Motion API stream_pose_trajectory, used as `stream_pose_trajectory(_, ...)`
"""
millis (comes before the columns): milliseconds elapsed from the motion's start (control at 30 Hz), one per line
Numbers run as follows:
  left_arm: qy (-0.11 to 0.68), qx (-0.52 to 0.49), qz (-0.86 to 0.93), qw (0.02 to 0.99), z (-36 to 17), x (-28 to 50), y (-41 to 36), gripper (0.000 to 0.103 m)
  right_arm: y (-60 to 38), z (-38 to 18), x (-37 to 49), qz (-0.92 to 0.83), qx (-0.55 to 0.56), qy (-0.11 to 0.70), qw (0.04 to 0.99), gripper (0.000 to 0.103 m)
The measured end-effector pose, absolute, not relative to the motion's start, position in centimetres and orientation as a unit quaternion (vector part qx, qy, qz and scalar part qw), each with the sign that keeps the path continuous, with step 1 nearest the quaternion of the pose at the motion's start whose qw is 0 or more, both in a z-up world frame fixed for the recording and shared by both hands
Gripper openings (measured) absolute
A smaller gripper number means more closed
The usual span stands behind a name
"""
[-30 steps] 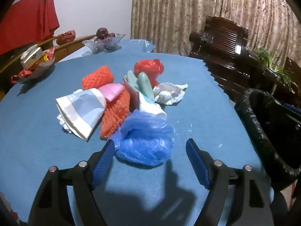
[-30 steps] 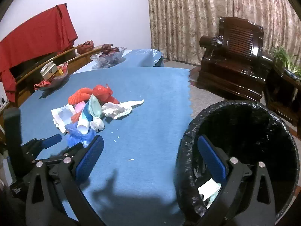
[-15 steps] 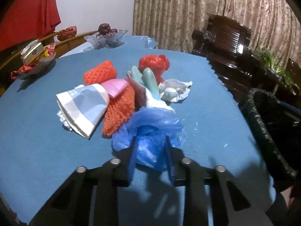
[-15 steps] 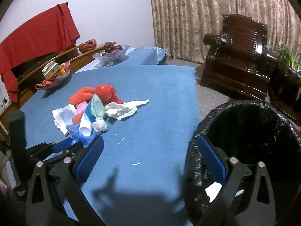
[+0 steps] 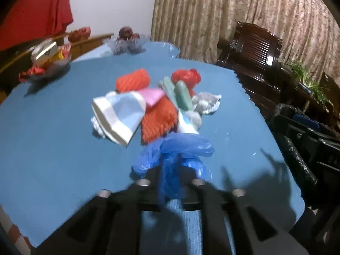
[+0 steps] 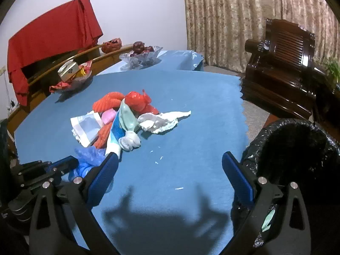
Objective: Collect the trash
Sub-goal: 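Grasp the blue plastic bag with the left tool and lift it, then grasp the orange mesh net with the right tool while the left tool holds the bag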
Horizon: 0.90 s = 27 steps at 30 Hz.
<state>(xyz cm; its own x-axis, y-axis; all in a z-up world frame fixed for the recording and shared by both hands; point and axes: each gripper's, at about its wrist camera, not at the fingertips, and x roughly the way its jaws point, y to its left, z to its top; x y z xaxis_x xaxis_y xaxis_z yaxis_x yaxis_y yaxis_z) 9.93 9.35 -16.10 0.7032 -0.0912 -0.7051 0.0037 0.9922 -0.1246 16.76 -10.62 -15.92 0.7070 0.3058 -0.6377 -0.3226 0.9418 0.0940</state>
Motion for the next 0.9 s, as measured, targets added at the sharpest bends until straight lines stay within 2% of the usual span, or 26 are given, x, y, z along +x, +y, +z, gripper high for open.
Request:
stream_pose_trajectory(33, 0.388, -0.062, -0.026, 0.919, -16.3, 9.9, 9.3, 0.053, -10.5, -16.0, 16.7, 0.170, -0.012, 0.344, 0.923, 0.095)
stream_pose_trajectory(67, 0.389, -0.064, -0.023, 0.919, -16.5, 9.9, 9.2, 0.062, -10.5, -16.1, 16.7, 0.169, -0.013, 0.346, 0.923, 0.095)
stream_pose_trajectory(233, 0.415, -0.041, -0.025, 0.908, -18.7, 10.5, 8.1, 0.068, -10.7, -16.5, 16.7, 0.167, -0.014, 0.351, 0.921, 0.095)
stream_pose_trajectory(300, 0.419, -0.034, -0.016, 0.907, -19.5, 10.6, 7.9, 0.068, -10.7, -16.6, 16.7, 0.168, -0.015, 0.352, 0.921, 0.095)
stream_pose_trajectory(367, 0.416, -0.029, -0.004, 0.909, -20.0, 10.5, 8.1, 0.053, -10.6, -16.7, 16.7, 0.169, -0.017, 0.354, 0.920, 0.095)
stream_pose_trajectory(467, 0.408, -0.038, -0.003, 0.912, -19.8, 10.2, 8.7, 0.045, -10.3, -16.8, 16.8, 0.172, -0.017, 0.355, 0.919, 0.095)
stream_pose_trajectory(767, 0.372, -0.060, 0.020, 0.926, -17.0, 9.1, 11.4, 0.042, -7.2, -17.0, 17.4, 0.204, -0.020, 0.356, 0.912, 0.090)
stream_pose_trajectory(900, 0.358, -0.054, 0.038, 0.932, -16.1, 9.0, 12.7, 0.042, -5.0, -17.6, 18.6, 0.225, -0.011, 0.367, 0.902, 0.078)
